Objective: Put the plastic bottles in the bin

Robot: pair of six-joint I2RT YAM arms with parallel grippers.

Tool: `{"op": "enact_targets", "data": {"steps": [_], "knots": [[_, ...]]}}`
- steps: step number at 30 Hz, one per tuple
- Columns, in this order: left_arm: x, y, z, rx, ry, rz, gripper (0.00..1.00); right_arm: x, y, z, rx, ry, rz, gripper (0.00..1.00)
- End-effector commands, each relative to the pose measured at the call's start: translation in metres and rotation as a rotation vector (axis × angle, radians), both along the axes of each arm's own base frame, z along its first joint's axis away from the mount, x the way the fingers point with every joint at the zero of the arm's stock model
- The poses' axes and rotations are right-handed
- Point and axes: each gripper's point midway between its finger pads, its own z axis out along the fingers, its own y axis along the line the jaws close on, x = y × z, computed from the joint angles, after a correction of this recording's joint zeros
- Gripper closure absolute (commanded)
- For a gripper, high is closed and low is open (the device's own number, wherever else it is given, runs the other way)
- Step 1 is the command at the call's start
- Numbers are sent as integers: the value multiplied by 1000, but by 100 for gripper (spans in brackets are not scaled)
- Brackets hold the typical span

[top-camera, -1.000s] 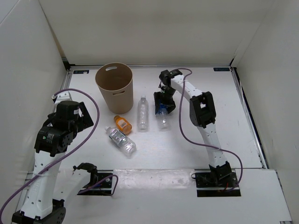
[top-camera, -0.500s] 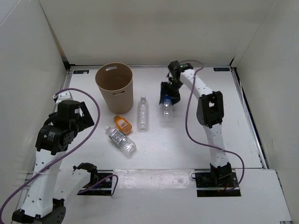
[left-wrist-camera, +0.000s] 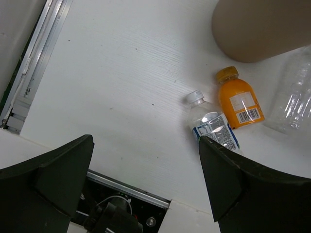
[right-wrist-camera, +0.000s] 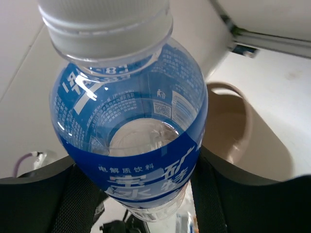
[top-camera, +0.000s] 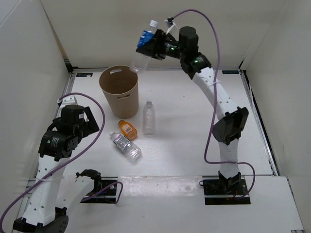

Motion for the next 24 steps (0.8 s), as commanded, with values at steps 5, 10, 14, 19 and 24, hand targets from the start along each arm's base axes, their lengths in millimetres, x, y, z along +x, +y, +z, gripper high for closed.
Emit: {"op": "enact_targets", "data": {"steps": [5,10,14,19,24], "knots": [[-1,0,2,6,-37,-21,0,-25,87,30,126,-193,104,57],[-5,5,4,32,-49,-15,0,-25,110,6,33,-234,34,42],[-6,7,0,39,-46,-11,0,-16,108,2,-45,-288,-71,23],[-2,6,-2,36,-44,-15,0,-15,103,0,-128,-359,-131,10],[0,2,-3,25,-41,-28,0,-6,92,-3,-138,-343,-150,10]]}}
